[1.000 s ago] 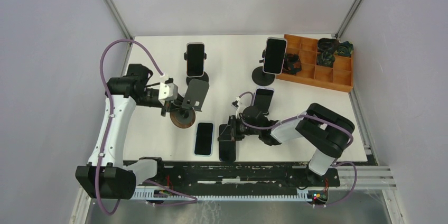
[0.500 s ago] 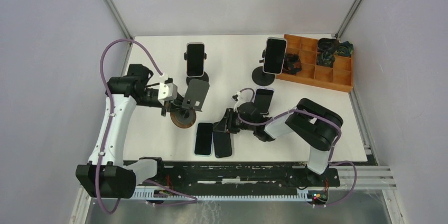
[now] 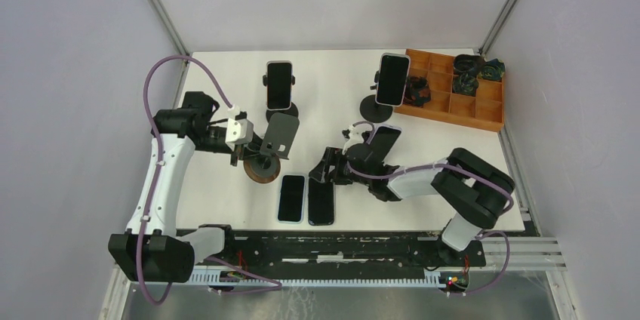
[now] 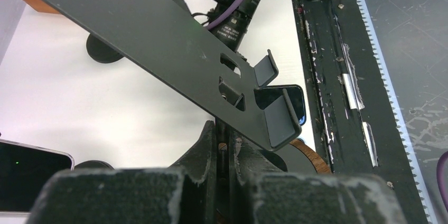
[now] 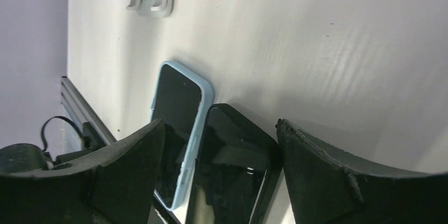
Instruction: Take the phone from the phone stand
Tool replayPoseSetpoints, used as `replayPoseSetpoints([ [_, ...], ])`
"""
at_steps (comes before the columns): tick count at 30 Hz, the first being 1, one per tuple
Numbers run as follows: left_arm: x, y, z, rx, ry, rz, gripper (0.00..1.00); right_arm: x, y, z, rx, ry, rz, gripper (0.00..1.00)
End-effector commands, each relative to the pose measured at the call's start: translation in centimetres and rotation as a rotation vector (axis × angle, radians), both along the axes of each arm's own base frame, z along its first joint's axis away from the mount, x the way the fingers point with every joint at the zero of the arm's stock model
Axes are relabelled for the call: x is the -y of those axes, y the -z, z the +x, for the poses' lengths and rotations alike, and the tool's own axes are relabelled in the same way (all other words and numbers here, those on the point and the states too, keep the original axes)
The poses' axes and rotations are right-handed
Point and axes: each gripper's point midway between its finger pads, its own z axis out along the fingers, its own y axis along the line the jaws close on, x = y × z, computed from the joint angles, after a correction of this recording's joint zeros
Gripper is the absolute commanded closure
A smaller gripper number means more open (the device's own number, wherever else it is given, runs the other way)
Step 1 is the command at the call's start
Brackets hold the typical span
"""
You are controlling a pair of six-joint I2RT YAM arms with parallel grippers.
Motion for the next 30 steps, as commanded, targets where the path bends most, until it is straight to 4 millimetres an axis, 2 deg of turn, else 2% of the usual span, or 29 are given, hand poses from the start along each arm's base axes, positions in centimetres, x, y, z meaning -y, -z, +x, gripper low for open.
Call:
replayPoseSetpoints([
  [1,0.5,-1.6,0.0,0.066,0.025,-0.064,0.98,2.6,-0.4,-0.5,0.064,0.009,-0.108,0.17],
  [5,0.5,-1.6,0.1,0.069,0.027,-0.065,0.98,4.3,1.1,-3.1,0.027,-0.027,-0.126,0.18],
  [9,0.6,-1.8,0.3,0.066,0.026,-0.070,0.98,4.6,2.2,-6.0,-0.020,-0.118,-0.138,0.16],
  [12,0.5,-2.0,0.3,0.072,0.025,-0.065,0.98,5.2,2.7,-6.6,-0.013,-0.149,-0.180,0.08],
  [14,0.5,-2.0,0.2,0.072,0.025,-0.067,0.98,5.4,2.4,-5.8,0.023,-0.141,-0.223,0.04],
  [17,0.6,-2.0,0.3,0.066,0.026,-0.074,0.98,4.6,0.8,-4.0,0.100,-0.134,-0.254,0.02],
  [24,0.6,-2.3,0.2,0.074,0.023,-0.070,0.98,1.0,-3.0,0.4,0.224,-0.131,-0.261,0.02],
  [28,0.5,-2.4,0.2,0.077,0.022,-0.067,0.98,1.4,-4.8,2.1,0.275,-0.092,-0.300,0.02],
  [30,0.5,-2.4,0.2,0.079,0.021,-0.063,0.98,2.2,-5.0,1.7,0.261,-0.098,-0.322,0.02],
])
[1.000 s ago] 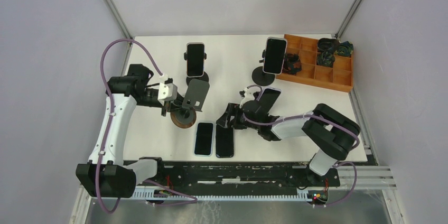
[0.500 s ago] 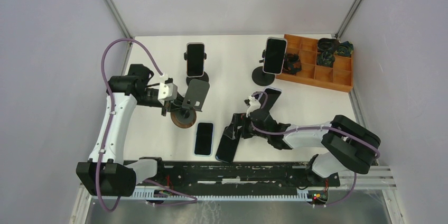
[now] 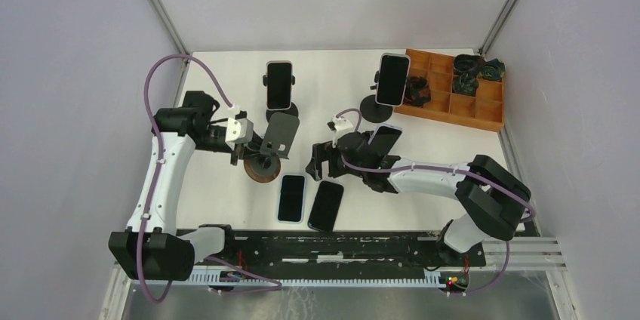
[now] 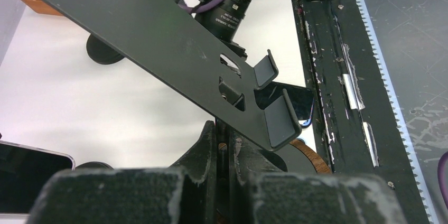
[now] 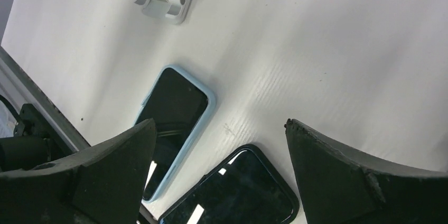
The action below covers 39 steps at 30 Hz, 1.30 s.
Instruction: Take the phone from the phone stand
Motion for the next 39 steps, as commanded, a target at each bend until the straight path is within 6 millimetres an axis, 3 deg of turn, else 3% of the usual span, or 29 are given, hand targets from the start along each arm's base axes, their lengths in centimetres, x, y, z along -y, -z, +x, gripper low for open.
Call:
replayPoseSetpoints([
  [1,0.5,-2.4,0.1,0.077,0.014,-0.058,0.98,2.0,-0.9,0.4,0.023,0.024,-0.081,0.02],
  [6,0.4,-2.3,0.2,0.078,0.014,-0.055,0.98,4.6,2.1,-5.2,-0.147,-0.023,-0.025,0.04],
  [10,0.4,-2.5,0.3,0.081,0.014,-0.057,0.98,6.0,2.9,-8.6,-0.226,-0.059,0.011,0.07],
  [17,0.4,-2.4,0.5,0.079,0.012,-0.049,0.98,5.2,3.4,-11.9,-0.355,-0.136,0.095,0.16],
  [23,0.3,-2.2,0.6,0.072,0.011,-0.041,0.98,3.0,4.6,-12.0,-0.429,-0.152,0.168,0.30],
  [36,0.2,-2.1,0.6,0.078,0.010,-0.032,0.98,-1.4,5.4,-8.5,-0.399,-0.169,0.154,0.32],
  [39,0.2,-1.9,0.5,0.075,0.011,-0.032,0.98,-2.3,4.8,-8.1,-0.384,-0.183,0.181,0.33],
])
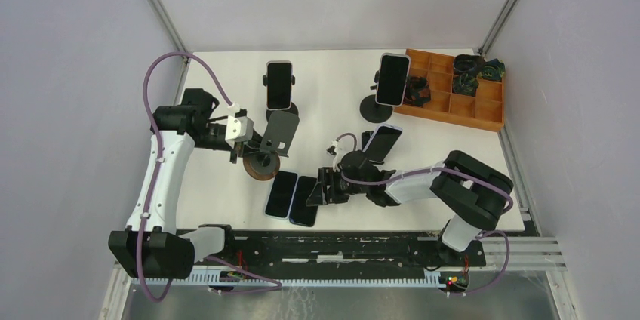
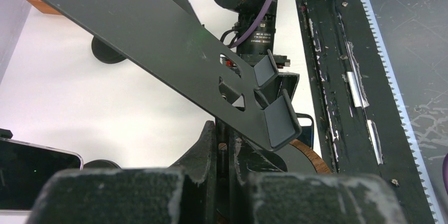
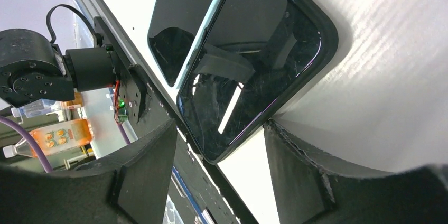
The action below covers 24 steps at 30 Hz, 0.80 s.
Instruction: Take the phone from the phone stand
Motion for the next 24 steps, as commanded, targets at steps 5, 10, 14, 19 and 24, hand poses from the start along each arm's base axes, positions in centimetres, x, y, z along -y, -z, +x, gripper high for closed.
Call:
replayPoseSetpoints([
  [5,0.4,-1.2,0.1,0.052,0.018,-0.051,0.98,-2.7,-4.5,3.0,0.179,-0.129,0.117,0.28],
  [10,0.5,-1.4,0.0,0.054,0.021,-0.066,0.98,-1.3,-12.5,5.3,0.378,-0.247,0.220,0.20],
  [14,0.7,-1.2,0.0,0.045,0.026,-0.085,0.97,0.2,-19.0,6.6,0.522,-0.218,0.309,0.14],
  [19,1.0,-1.4,0.0,0.028,0.032,-0.113,0.97,-0.7,-25.8,6.4,0.592,-0.203,0.512,0.13],
  [24,1.0,-1.6,-0.3,0.027,0.031,-0.116,0.97,-1.8,-30.4,7.1,0.599,-0.169,0.696,0.18],
])
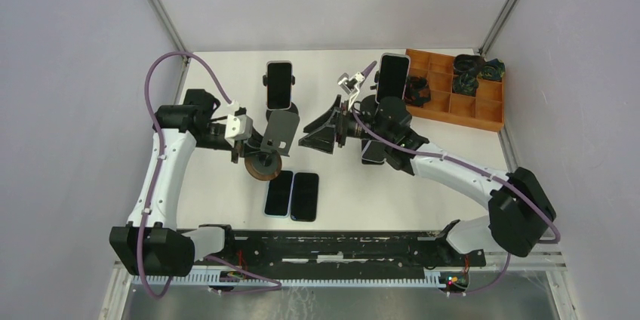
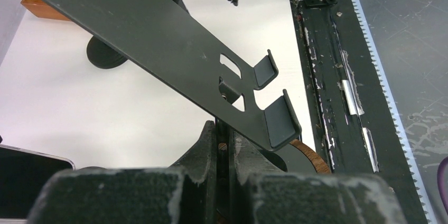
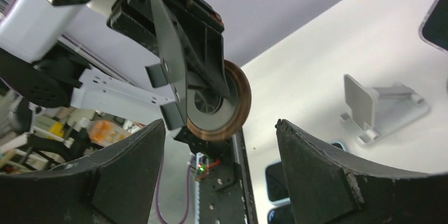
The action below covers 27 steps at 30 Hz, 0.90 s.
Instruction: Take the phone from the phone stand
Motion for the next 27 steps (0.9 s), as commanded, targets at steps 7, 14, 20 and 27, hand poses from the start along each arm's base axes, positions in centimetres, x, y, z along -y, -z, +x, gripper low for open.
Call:
replayPoseSetpoints([
  [7,0.9,-1.0,-1.1,0.028,0.035,-0.082,0.96,-2.4,-7.6,0.6,-0.015,-0.091,0.318,0.29],
  [14,1.2,-0.6,-1.2,0.014,0.048,-0.080,0.94,-3.1,-8.2,-0.6,-0.005,-0.155,0.354,0.66],
  [20,1.1,-0.2,-0.9,-0.014,0.043,-0.067,0.41,-3.1,-7.3,-1.1,0.010,-0.196,0.304,1.00],
  [27,0.6,0.2,-0.8,-0.029,0.023,-0.004,0.00,-1.7,-2.5,3.6,0.104,-0.039,0.043,1.00],
])
